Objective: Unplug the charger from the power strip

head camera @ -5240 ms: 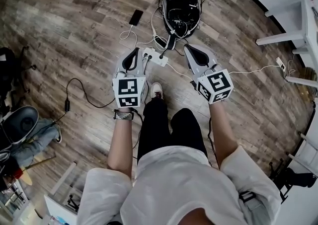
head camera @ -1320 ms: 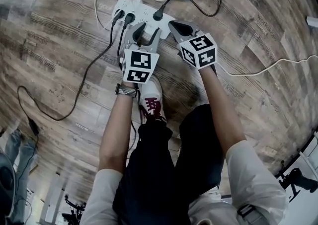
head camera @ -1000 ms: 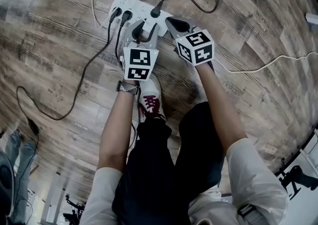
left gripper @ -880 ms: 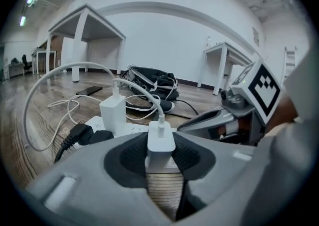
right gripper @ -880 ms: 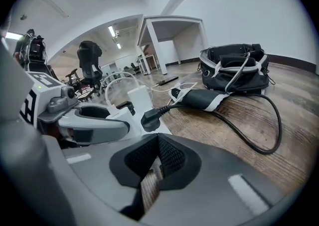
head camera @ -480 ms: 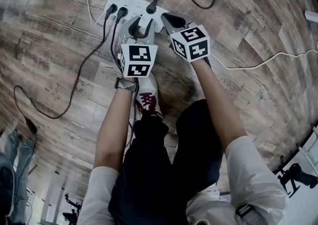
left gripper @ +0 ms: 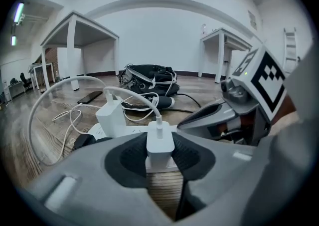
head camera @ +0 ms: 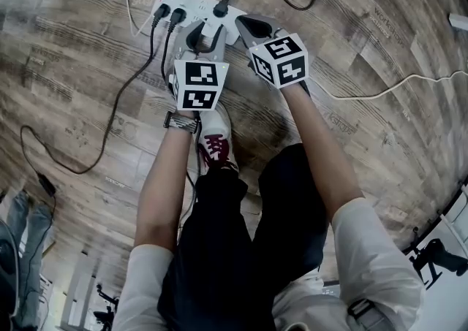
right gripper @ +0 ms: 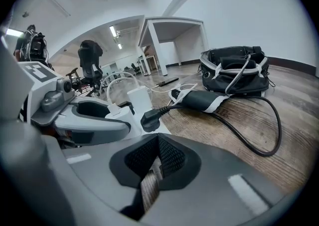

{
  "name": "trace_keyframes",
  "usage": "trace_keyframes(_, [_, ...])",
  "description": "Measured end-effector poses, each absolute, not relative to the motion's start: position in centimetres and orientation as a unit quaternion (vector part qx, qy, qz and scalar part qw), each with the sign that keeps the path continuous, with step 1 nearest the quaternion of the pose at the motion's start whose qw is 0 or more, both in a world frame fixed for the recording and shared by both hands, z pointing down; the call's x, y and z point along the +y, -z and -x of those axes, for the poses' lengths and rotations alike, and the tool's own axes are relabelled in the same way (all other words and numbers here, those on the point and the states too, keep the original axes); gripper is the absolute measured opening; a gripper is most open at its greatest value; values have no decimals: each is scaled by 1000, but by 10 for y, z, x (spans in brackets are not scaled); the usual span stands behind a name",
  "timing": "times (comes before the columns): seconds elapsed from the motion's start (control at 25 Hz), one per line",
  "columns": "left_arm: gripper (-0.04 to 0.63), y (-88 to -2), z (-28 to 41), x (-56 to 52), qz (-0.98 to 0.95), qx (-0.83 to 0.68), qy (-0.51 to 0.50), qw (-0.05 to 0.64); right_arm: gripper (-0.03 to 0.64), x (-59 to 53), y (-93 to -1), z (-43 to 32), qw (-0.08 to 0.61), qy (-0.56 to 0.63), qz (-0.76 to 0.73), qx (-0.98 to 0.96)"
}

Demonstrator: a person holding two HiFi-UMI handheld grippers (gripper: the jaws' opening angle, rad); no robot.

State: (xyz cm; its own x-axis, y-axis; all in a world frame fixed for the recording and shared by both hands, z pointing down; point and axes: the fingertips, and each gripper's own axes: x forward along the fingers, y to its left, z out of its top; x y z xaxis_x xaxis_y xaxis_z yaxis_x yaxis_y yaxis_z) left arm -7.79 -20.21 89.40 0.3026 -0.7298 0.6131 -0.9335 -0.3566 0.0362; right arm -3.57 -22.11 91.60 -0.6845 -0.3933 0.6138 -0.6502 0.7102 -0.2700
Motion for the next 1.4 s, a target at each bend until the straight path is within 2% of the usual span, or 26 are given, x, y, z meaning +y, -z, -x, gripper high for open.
trace_keyframes(0.12, [138, -894, 77, -202, -779, -534, -265, 195, 2, -221, -916, 36, 265, -242, -293, -886])
trace_keyframes(0.36, [141, -893, 82, -203, -776, -536, -201, 266, 2, -222, -915, 35, 264, -238, -295, -887])
trace_keyframes(0.56, [138, -891, 79, -202, -780, -534, -253, 205, 2, -222, -916, 36, 265, -239, -294, -887])
trace_keyframes(0.88, [140, -892, 80, -202, -774, -540, -247, 219, 2, -223, -916, 37, 265, -238, -296, -886])
trace_keyframes(1.4, [140, -890, 78, -201, -770, -543, -267, 204, 2, -225, -916, 38, 263, -238, -299, -886])
